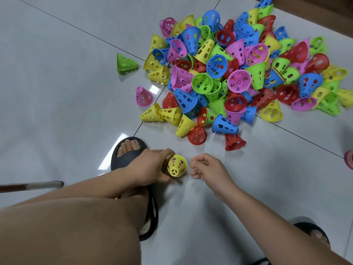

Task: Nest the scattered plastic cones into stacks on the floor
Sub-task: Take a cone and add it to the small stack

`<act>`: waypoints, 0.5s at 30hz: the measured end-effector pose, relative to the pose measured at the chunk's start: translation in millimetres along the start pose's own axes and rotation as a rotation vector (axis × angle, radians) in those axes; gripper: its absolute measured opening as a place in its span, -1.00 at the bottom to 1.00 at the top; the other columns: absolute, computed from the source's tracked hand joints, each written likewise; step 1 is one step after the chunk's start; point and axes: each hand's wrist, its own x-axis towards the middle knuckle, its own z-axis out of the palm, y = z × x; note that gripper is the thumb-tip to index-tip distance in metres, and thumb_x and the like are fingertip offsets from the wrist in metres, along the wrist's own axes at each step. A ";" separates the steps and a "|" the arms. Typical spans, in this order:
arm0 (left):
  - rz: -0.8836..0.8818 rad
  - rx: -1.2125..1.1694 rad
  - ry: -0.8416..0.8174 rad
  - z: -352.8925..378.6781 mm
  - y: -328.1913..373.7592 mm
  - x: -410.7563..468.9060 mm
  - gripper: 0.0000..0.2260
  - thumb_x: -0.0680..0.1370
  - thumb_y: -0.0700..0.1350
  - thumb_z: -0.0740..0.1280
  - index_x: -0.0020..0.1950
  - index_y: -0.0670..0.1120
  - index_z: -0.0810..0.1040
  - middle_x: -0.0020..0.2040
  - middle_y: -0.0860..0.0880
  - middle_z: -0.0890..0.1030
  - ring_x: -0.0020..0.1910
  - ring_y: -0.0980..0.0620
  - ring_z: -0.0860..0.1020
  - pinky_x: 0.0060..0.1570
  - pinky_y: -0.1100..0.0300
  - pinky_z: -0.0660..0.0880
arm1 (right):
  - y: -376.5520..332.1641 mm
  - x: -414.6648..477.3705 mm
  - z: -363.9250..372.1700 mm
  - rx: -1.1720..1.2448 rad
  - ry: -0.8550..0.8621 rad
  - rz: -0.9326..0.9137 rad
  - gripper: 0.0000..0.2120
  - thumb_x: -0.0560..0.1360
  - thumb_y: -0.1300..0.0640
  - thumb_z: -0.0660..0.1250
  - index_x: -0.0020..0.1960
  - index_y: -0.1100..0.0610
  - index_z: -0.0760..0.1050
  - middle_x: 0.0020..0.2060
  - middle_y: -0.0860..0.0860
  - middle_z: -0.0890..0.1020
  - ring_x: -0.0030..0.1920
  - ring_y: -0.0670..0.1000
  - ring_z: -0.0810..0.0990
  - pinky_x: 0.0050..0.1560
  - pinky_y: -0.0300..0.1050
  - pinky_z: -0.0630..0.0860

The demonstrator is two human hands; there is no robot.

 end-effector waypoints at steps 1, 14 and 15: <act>-0.001 -0.016 -0.003 0.2 0.0 0.4 -0.20 0.36 0.52 0.46 0.45 0.10 0.41 0.18 0.06 0.66 0.08 0.00 0.64 0.09 0.00 0.59 | 0.3 0.5 -2.7 -0.035 0.014 -0.004 -0.92 0.62 0.22 0.37 0.07 0.14 0.64 -0.03 0.14 0.71 -0.17 0.02 0.73 -0.05 -0.03 0.67; -0.073 0.064 0.027 -12.1 15.7 50.5 -0.31 0.46 0.38 0.50 0.43 0.03 0.42 0.20 -0.04 0.59 0.09 -0.14 0.62 0.09 -0.06 0.59 | -26.0 24.4 -87.9 -0.766 0.679 -0.482 -0.50 0.47 -0.06 0.55 0.33 0.04 0.48 0.23 0.03 0.48 0.22 0.10 0.45 0.27 0.06 0.43; -0.068 0.073 0.030 -15.3 15.2 52.3 -0.29 0.45 0.36 0.52 0.45 0.03 0.41 0.22 -0.05 0.59 0.10 -0.14 0.62 0.10 -0.06 0.59 | -26.5 26.5 -90.6 -0.755 0.671 -0.464 -0.46 0.47 -0.08 0.55 0.36 0.03 0.46 0.26 0.02 0.48 0.26 0.10 0.44 0.30 0.07 0.42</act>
